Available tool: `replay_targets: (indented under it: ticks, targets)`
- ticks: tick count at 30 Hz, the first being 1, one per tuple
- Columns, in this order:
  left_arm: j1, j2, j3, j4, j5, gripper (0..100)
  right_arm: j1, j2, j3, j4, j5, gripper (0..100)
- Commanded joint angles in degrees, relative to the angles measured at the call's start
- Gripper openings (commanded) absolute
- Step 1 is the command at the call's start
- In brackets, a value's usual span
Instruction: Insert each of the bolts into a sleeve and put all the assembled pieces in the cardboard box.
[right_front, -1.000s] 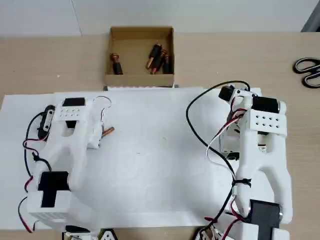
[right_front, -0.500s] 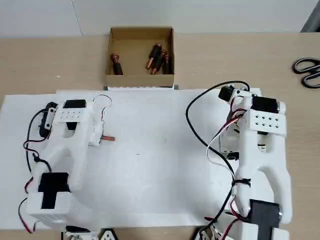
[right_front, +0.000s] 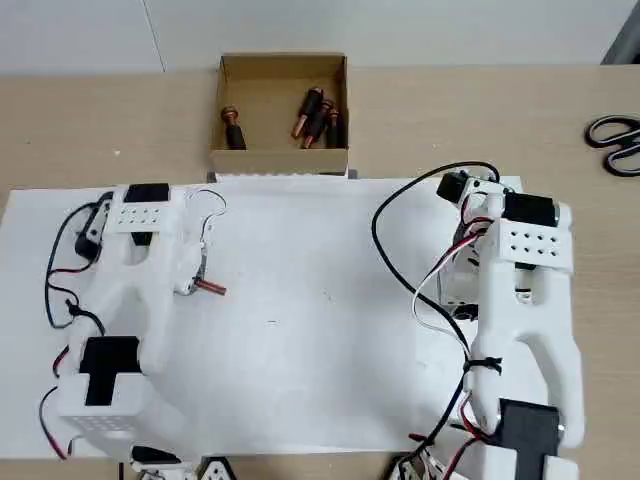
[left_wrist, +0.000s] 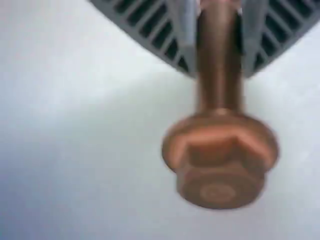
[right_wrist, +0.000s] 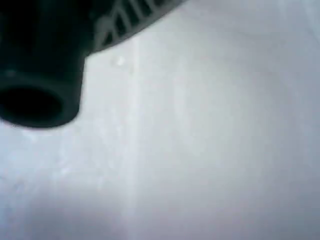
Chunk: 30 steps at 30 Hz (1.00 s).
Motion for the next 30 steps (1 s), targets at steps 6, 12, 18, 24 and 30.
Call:
replay_targets:
  ticks: [6, 12, 18, 24, 30]
  targets:
    - [0.09, -0.35, -2.24, 0.09, -10.02, 1, 0.66, -1.8, -0.09, -1.19, -0.35, 0.4]
    - [-0.97, -0.35, -1.1, -2.73, -10.11, 1, 0.66, -1.8, 3.16, -3.65, -0.35, 0.4]
    - [-1.49, -0.35, -0.84, -2.73, -10.11, 11, 0.66, -1.89, 3.96, -4.0, -0.35, 0.4]
    - [-1.49, -0.35, -0.75, -2.73, -10.11, 21, 0.66, -1.98, 3.87, -4.0, -0.35, 0.4]
    - [-1.85, -0.35, -0.75, -2.73, -10.11, 21, 0.66, -2.07, 3.87, -3.82, -0.35, 0.4]
